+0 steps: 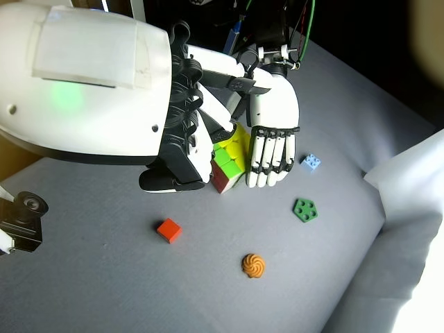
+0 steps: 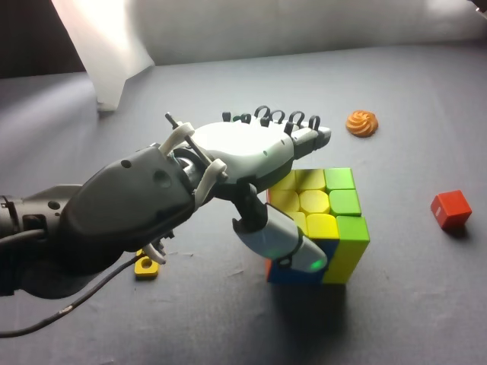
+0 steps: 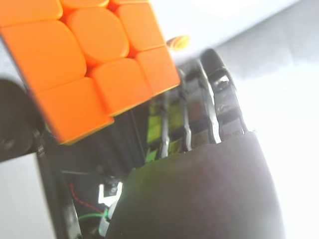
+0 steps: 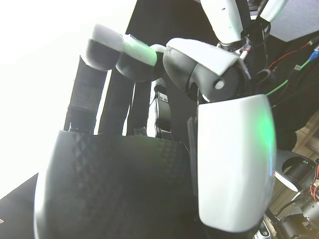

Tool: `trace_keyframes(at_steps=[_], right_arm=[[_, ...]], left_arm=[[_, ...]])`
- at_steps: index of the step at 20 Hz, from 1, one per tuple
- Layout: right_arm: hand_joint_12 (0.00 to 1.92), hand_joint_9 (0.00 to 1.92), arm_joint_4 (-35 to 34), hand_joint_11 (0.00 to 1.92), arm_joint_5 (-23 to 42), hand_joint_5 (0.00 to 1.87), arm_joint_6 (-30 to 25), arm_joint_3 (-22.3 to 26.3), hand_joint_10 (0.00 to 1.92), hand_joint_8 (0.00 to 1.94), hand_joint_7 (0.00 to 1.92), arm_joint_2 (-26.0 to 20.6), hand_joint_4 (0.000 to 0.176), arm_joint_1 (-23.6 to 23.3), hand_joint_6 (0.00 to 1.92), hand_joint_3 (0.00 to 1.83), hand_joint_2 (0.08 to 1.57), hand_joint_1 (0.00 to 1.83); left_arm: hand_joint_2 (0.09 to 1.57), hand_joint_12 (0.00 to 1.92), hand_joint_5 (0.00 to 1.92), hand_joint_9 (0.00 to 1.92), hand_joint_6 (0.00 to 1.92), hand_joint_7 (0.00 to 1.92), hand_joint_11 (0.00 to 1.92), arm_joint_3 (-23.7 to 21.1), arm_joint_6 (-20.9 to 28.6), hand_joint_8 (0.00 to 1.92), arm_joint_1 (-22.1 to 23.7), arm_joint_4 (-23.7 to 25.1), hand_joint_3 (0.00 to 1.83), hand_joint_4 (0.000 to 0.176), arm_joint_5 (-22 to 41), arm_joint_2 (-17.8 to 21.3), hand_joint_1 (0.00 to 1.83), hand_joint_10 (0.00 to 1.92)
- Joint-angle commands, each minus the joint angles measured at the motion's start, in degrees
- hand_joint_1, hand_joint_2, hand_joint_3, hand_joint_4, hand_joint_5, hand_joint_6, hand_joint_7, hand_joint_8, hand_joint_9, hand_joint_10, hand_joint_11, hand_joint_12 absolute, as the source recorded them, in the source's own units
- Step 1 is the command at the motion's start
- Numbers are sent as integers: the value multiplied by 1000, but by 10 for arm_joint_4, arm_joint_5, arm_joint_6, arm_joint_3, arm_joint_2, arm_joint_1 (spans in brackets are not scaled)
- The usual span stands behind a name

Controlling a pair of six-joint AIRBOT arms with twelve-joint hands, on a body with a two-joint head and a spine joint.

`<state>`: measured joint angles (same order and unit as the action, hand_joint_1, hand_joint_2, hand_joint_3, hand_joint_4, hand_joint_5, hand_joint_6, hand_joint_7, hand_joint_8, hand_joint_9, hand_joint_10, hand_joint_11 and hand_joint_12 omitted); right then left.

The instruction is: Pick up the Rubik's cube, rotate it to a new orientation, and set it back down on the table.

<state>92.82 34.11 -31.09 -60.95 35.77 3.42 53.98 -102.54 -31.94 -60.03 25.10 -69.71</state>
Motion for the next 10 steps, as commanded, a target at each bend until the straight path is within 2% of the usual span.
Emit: trace_keyframes(at_steps=[1, 2, 3, 5, 6, 7, 10], right_arm=[[1921, 1059, -36, 1066, 0, 86, 0, -1, 1921, 1773, 692, -1, 176, -5, 6, 817, 911, 1336], [1921, 1056, -36, 1071, 0, 97, 0, -1, 1921, 1764, 694, -1, 176, -5, 7, 806, 914, 1335], [1921, 1052, -36, 1062, 0, 68, 0, -1, 1921, 1780, 683, -1, 176, -5, 2, 802, 925, 1330], [1921, 1042, -36, 1063, 0, 43, 0, -1, 1921, 1806, 668, -1, 176, -5, 0, 802, 936, 1327], [1921, 1059, -36, 1081, 0, 70, 0, -1, 1921, 1804, 684, -1, 176, -4, 4, 838, 912, 1333], [1921, 1080, -36, 1103, 0, 56, 0, -1, 1921, 1813, 683, -1, 176, -4, 2, 850, 909, 1331], [1921, 1081, -36, 1092, 0, 65, 0, -1, 1921, 1800, 663, -1, 176, -3, 1, 782, 946, 1325]], left_arm=[[832, 63, 1, 2, 0, 1, 0, -2, 3, 0, 9, 20, 0, 0, 31, 2, 638, 0], [783, 12, 0, 0, 0, 0, 0, -2, 3, 0, 10, 20, 0, 0, 31, 2, 712, 0], [730, 2, 0, 0, 0, 0, 0, -2, 3, 0, 14, 20, 0, 0, 31, 2, 656, 0], [716, 0, 0, 0, 0, 0, 0, -1, 3, 0, 23, 20, 0, 0, 30, 1, 602, 0], [691, 0, 0, 0, 0, 0, 0, -1, 3, 0, 26, 20, 0, 0, 30, 1, 483, 0], [689, 0, 0, 0, 0, 0, 0, -1, 3, 0, 31, 19, 0, 0, 30, 3, 535, 0], [699, 0, 0, 0, 0, 0, 0, 5, 3, 0, 54, 17, 0, 0, 9, 10, 440, 0]])
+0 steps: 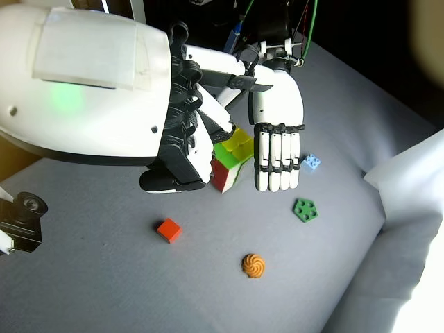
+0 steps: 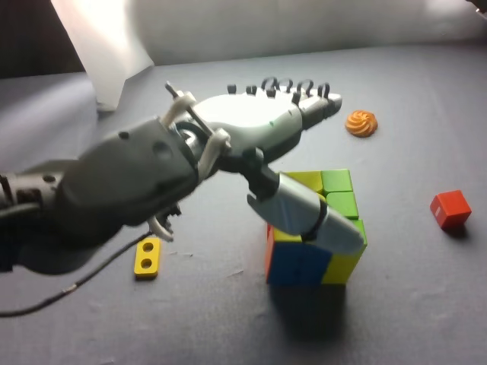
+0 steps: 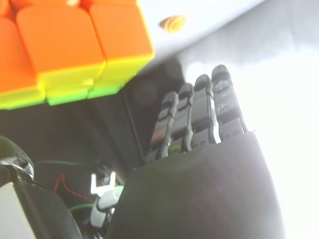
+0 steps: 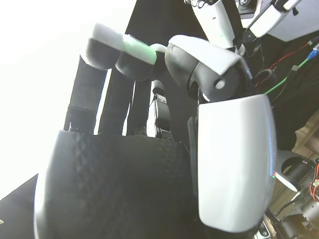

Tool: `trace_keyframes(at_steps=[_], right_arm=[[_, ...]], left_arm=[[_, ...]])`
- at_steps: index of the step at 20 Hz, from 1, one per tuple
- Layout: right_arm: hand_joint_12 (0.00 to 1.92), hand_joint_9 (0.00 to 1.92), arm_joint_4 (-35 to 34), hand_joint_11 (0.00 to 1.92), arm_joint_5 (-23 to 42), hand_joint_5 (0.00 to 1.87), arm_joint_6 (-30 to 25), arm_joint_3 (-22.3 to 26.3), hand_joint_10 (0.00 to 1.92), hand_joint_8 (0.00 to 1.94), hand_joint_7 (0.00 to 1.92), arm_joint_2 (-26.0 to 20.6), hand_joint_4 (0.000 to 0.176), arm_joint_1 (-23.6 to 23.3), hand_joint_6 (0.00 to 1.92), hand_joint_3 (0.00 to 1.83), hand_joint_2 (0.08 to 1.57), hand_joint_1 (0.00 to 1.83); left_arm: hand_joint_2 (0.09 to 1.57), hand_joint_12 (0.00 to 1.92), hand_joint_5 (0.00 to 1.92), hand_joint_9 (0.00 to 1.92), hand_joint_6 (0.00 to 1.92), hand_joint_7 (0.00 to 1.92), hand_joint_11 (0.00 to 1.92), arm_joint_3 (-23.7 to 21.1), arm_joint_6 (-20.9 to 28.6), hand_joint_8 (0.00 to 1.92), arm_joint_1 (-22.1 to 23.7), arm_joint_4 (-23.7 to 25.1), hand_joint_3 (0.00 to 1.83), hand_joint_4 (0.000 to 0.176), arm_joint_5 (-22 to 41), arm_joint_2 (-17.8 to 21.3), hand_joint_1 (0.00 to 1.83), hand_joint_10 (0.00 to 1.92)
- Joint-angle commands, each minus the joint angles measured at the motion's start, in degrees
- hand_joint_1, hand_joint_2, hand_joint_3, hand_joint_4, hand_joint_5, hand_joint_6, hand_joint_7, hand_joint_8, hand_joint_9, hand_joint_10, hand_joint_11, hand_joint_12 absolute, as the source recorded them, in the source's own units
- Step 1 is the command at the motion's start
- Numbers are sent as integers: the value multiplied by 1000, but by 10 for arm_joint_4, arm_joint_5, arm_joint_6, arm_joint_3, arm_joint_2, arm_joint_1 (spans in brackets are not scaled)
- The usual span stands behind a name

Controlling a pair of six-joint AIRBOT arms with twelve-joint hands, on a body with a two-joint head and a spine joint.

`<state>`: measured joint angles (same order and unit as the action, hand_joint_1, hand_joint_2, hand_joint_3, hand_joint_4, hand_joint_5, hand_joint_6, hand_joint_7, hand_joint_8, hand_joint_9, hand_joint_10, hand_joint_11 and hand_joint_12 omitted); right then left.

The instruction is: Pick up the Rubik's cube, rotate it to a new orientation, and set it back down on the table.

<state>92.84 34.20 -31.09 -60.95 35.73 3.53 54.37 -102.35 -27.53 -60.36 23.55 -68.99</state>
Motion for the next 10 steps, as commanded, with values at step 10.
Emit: trace_keyframes(at_steps=[10], right_arm=[[1921, 899, -22, 868, 11, 219, 0, 0, 1919, 1492, 732, 0, 139, 7, 2, 176, 1160, 1300]], left_arm=[[728, 0, 0, 0, 0, 0, 0, -25, -91, 0, 78, -83, 5, 0, -23, 66, 446, 0]])
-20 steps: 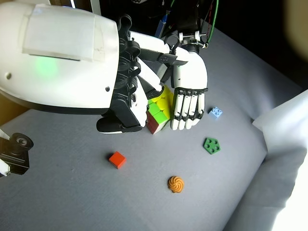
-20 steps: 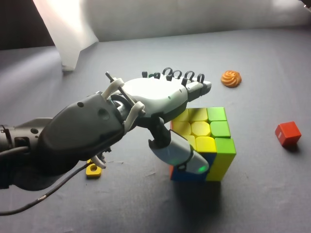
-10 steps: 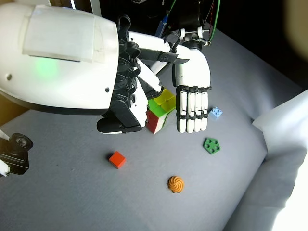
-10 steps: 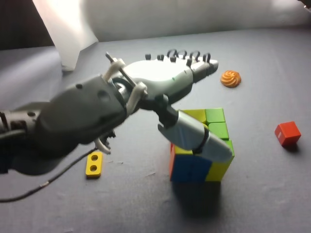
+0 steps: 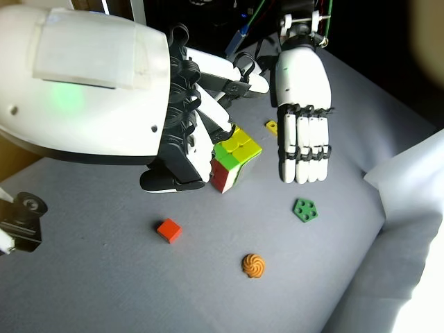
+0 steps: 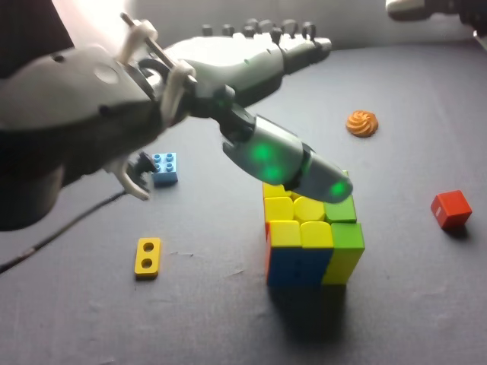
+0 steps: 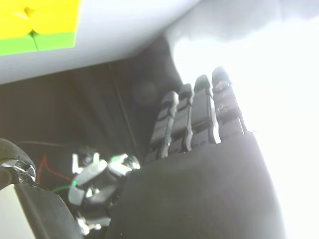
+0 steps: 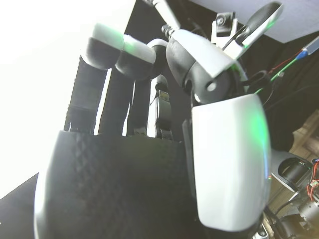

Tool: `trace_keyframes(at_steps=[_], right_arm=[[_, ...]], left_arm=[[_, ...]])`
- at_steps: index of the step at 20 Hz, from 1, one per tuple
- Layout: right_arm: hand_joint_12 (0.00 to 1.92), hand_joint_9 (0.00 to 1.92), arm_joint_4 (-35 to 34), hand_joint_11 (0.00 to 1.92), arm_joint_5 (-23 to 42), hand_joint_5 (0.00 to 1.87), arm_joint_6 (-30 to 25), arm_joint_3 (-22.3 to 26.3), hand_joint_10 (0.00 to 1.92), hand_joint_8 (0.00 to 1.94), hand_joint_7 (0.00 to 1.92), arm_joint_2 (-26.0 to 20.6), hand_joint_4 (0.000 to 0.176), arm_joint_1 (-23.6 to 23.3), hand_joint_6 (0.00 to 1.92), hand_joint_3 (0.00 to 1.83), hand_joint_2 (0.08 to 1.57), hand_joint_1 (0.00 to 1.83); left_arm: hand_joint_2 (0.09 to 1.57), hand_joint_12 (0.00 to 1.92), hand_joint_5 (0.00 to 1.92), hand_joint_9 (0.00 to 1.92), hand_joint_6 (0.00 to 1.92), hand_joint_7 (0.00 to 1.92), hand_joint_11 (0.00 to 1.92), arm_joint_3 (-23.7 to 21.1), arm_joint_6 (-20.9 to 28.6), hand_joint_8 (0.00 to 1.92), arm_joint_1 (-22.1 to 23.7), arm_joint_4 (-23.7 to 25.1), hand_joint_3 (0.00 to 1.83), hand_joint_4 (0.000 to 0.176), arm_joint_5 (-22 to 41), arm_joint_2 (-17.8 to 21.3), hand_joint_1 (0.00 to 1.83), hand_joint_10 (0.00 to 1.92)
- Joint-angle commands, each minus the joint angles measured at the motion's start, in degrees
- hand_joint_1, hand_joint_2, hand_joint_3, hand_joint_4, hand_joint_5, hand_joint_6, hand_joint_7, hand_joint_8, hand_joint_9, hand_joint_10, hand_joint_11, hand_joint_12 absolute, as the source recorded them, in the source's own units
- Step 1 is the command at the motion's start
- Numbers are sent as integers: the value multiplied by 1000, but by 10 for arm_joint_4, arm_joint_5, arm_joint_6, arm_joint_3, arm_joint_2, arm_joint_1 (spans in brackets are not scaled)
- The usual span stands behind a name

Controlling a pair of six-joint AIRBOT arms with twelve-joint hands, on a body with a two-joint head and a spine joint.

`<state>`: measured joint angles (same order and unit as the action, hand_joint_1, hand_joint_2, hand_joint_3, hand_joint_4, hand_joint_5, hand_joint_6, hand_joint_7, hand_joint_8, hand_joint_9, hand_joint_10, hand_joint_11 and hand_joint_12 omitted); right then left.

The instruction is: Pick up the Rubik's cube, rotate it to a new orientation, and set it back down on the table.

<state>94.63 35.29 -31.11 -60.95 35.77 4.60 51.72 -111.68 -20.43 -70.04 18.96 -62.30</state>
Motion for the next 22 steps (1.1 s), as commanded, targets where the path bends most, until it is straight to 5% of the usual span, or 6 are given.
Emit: trace_keyframes(at_steps=[1, 6, 12, 13, 15, 22], right_arm=[[1921, 810, -38, 798, 0, 248, 0, 0, 1921, 1555, 678, 0, 118, -1, 2, 87, 1236, 1278], [1729, 571, 6, 324, 0, 494, 1, 14, 1264, 755, 701, 0, 0, 14, 12, 1, 1402, 688], [1403, 631, 7, 400, 0, 740, 3, 20, 918, 458, 736, 0, 0, 17, 18, 4, 1395, 560], [1402, 639, 7, 401, -1, 541, 3, 21, 899, 443, 764, 0, 107, 18, 1354, 0, 1402, 672], [1573, 582, 7, 399, -4, 508, 6, 25, 1165, 866, 685, 0, 0, 20, 1685, 0, 1404, 818], [1921, 461, 7, 323, -14, 416, 29, 38, 1762, 1733, 520, 1, 13, 25, 1892, 7, 1440, 975]], left_arm=[[738, 0, 0, 0, 0, 0, 0, -3, -10, 0, 10, 2, 9, 0, 19, 8, 411, 0], [760, 0, 0, 0, 0, 0, 0, -18, -26, 0, 12, -15, 11, 0, 13, 36, 271, 0], [783, 0, 0, 0, 0, 0, 0, -19, -36, 0, 19, -20, 13, 0, 4, 39, 275, 0], [786, 0, 0, 0, 0, 0, 0, -19, -55, 0, 23, -38, 13, 0, 4, 39, 229, 0], [824, 0, 0, 0, 0, 0, 0, -18, -94, 0, 32, -73, 24, 0, 1, 41, 225, 0], [872, 0, 0, 0, 0, 0, 0, -15, -101, 0, 41, -79, 25, 0, -2, 41, 233, 0]])
